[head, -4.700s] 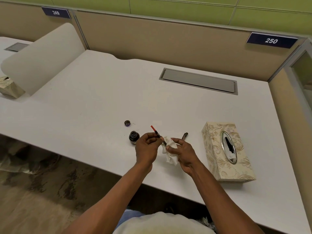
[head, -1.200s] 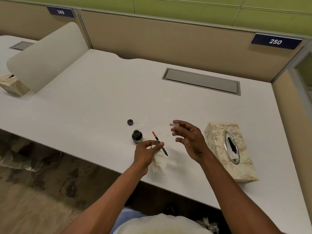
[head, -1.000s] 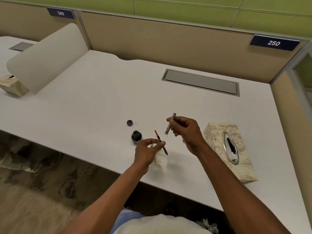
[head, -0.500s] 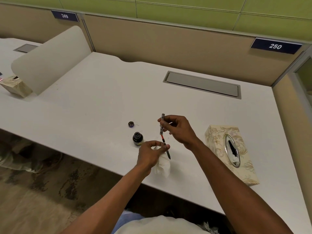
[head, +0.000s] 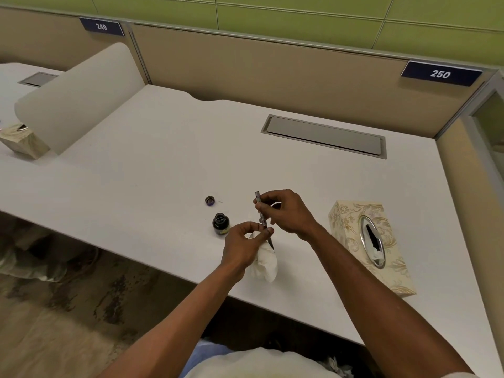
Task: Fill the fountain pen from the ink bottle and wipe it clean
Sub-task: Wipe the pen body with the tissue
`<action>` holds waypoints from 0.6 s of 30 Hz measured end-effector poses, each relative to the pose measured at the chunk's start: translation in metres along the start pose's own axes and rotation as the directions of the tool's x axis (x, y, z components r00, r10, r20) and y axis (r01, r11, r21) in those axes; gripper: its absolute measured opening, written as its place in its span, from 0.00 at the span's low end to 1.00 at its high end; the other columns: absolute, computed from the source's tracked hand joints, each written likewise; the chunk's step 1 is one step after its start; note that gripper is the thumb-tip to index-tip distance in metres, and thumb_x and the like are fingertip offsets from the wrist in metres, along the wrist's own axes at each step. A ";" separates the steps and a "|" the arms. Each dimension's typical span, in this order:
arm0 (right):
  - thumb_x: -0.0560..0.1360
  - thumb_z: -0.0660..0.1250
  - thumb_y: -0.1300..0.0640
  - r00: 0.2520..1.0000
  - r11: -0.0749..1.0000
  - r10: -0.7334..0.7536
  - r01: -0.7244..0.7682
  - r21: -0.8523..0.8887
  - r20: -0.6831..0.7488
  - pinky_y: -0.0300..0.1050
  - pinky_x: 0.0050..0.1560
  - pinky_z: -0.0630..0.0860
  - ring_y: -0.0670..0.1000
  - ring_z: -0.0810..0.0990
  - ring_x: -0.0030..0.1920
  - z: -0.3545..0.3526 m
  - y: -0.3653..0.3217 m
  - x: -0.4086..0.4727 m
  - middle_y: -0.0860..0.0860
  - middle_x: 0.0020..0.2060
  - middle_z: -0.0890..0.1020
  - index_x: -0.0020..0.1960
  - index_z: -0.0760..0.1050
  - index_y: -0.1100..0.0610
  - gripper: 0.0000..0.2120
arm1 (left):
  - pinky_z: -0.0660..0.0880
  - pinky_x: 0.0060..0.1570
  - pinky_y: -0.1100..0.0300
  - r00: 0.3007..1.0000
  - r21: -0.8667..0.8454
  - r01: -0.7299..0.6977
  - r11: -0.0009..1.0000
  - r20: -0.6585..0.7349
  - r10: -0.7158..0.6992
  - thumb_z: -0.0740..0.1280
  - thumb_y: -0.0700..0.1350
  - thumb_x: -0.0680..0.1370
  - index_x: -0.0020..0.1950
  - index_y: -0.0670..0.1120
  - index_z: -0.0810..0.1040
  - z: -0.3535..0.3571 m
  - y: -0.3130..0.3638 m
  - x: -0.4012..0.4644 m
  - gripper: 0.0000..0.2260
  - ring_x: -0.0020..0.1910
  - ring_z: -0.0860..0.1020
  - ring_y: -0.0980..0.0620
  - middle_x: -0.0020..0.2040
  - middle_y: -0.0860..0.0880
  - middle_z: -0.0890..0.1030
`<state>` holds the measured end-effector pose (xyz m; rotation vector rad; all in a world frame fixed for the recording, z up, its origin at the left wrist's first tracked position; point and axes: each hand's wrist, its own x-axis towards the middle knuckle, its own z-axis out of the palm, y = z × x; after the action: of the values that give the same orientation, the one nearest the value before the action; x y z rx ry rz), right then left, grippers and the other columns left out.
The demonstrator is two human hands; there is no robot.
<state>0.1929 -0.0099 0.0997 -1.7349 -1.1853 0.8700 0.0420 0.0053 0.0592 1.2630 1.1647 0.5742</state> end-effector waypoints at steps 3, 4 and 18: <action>0.76 0.72 0.56 0.999 0.995 0.044 -0.041 0.087 -0.032 0.44 0.37 0.81 0.54 0.86 0.39 0.000 0.001 -0.001 0.52 0.39 0.87 0.51 0.85 0.57 0.06 | 0.77 0.43 0.61 1.000 0.003 -0.002 1.000 0.007 0.001 0.78 0.54 0.70 0.43 0.49 0.85 0.000 0.001 -0.001 0.10 0.40 0.82 0.55 0.41 0.54 0.86; 0.76 0.72 0.56 0.998 0.993 0.053 -0.049 0.108 -0.034 0.45 0.38 0.81 0.54 0.86 0.39 0.000 0.002 -0.001 0.53 0.38 0.86 0.50 0.84 0.58 0.06 | 0.77 0.43 0.61 1.000 0.016 0.001 1.000 0.006 -0.002 0.78 0.55 0.70 0.42 0.50 0.86 0.000 0.001 -0.001 0.10 0.41 0.83 0.55 0.41 0.54 0.86; 0.74 0.74 0.58 0.992 0.979 0.125 -0.120 0.162 -0.024 0.47 0.38 0.81 0.60 0.86 0.37 -0.001 0.009 -0.001 0.56 0.36 0.87 0.53 0.83 0.58 0.09 | 0.75 0.45 0.52 0.969 -0.164 0.061 0.985 0.246 -0.019 0.77 0.53 0.71 0.46 0.40 0.86 -0.004 0.004 -0.008 0.16 0.40 0.80 0.46 0.41 0.42 0.84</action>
<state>0.1967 -0.0127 0.0918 -1.6975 -0.9666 0.9784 0.0366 0.0008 0.0664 1.1256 0.9144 0.4630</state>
